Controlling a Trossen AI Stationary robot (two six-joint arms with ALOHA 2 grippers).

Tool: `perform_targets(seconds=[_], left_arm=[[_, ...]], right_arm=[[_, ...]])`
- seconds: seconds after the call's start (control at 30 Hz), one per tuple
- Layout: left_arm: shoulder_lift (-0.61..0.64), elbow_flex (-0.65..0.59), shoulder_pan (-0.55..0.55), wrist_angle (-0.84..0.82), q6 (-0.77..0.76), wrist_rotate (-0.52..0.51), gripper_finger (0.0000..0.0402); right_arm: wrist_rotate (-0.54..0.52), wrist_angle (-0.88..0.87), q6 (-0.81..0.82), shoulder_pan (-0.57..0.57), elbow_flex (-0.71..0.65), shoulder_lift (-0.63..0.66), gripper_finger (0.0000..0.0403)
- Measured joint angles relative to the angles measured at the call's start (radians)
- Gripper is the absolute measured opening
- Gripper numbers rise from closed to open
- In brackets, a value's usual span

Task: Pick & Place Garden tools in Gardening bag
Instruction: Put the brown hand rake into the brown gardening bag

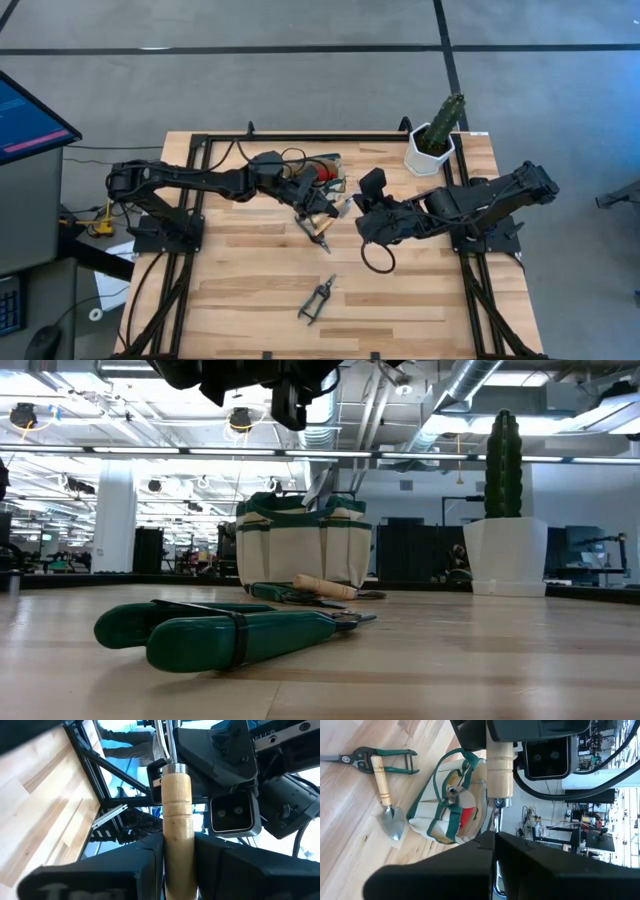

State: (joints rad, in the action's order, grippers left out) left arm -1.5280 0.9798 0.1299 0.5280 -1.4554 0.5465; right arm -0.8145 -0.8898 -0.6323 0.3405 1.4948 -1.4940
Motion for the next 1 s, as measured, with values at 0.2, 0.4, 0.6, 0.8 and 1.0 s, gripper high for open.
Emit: perform_targets(seconds=[0.2, 0.4, 0.6, 0.8, 1.0], left_arm=[[-0.001, 0.0, 0.0, -0.001, 0.032, 0.0, 0.0052], [-0.001, -0.001, 0.0, -0.001, 0.038, 0.0, 0.0052], [0.0, 0.001, 0.0, 0.022, 0.054, -0.006, 0.0051], [0.004, 0.004, 0.0, 0.036, 0.056, 0.004, 0.0051], [0.002, 0.002, 0.001, 0.045, 0.044, -0.001, 0.0049]], right_arm=[[-0.002, 0.0, 0.0, 0.0, 0.0, 0.0, 0.0], [-0.003, 0.005, -0.002, 0.0, 0.0, 0.0, 0.0006], [-0.097, 0.037, -0.044, 0.009, 0.0, 0.0, 0.0055], [-0.144, 0.068, -0.082, 0.044, 0.039, -0.002, 0.0088], [-0.233, 0.075, -0.081, 0.102, 0.137, 0.003, 0.0099]])
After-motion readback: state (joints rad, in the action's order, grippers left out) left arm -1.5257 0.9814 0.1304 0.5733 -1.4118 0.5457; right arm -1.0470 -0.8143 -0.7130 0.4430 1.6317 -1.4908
